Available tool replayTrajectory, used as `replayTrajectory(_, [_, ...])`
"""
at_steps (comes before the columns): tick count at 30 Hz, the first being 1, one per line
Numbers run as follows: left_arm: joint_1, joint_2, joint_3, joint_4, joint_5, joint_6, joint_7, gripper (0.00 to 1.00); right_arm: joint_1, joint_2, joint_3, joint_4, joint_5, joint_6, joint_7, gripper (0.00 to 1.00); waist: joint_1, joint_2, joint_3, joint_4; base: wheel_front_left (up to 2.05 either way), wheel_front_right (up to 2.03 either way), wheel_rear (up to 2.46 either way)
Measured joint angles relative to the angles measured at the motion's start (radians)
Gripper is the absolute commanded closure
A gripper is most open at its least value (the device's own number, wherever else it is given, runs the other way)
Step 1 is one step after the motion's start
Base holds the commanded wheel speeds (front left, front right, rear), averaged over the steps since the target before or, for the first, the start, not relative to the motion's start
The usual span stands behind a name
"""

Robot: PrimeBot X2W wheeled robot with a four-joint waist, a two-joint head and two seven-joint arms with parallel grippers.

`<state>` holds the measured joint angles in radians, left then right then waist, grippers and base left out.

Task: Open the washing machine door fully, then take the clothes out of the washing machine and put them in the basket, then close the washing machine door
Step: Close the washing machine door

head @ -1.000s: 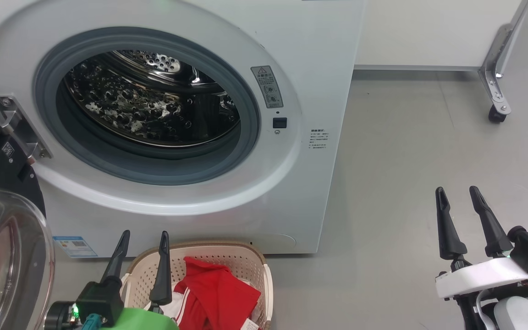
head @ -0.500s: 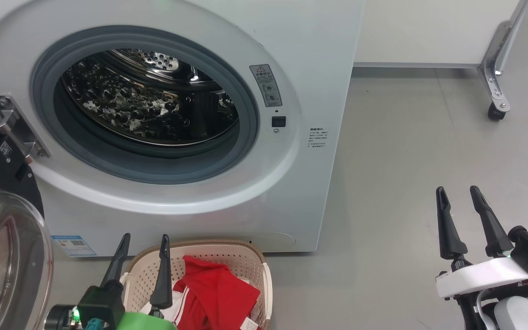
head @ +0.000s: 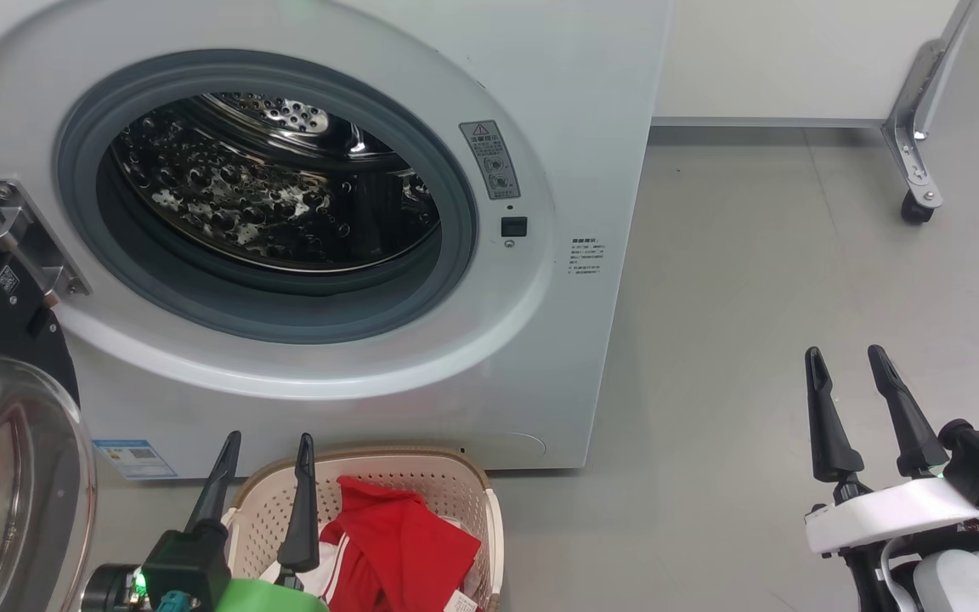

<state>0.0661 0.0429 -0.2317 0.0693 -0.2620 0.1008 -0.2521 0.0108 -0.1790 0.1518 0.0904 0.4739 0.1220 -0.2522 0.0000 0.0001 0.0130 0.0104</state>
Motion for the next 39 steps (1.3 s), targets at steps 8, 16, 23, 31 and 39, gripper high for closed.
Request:
replayTrajectory(8, [0.001,0.0,0.001,-0.008,0.0,0.0,0.0,0.0,0.0,0.003,0.008,0.0,0.0,0.0,0.0,0.0,0.0,0.0,-0.002,-0.005,0.0,0.0,0.0])
replayTrajectory(16, [0.002,0.0,0.003,-0.008,-0.016,0.0,0.0,0.0,0.0,0.003,0.012,0.002,0.0,0.0,0.0,0.0,0.0,0.0,-0.005,-0.008,-0.1,0.1,0.0])
replayTrajectory(23, [0.008,0.0,0.003,-0.008,-0.023,0.003,0.0,0.0,0.0,0.001,0.013,0.003,0.0,0.0,0.0,0.0,0.0,0.0,-0.007,-0.009,-0.41,0.41,0.0])
replayTrajectory(31, [0.016,0.001,0.004,-0.009,-0.026,0.003,0.0,0.0,0.0,-0.003,0.016,0.005,0.0,0.0,0.0,0.0,0.0,0.0,-0.003,-0.006,-0.72,0.72,0.0])
replayTrajectory(39, [0.016,0.001,0.005,-0.01,-0.025,0.005,0.0,0.0,0.0,-0.003,0.016,0.005,0.0,0.0,0.0,0.0,0.0,0.0,0.004,-0.005,-1.03,1.03,0.0])
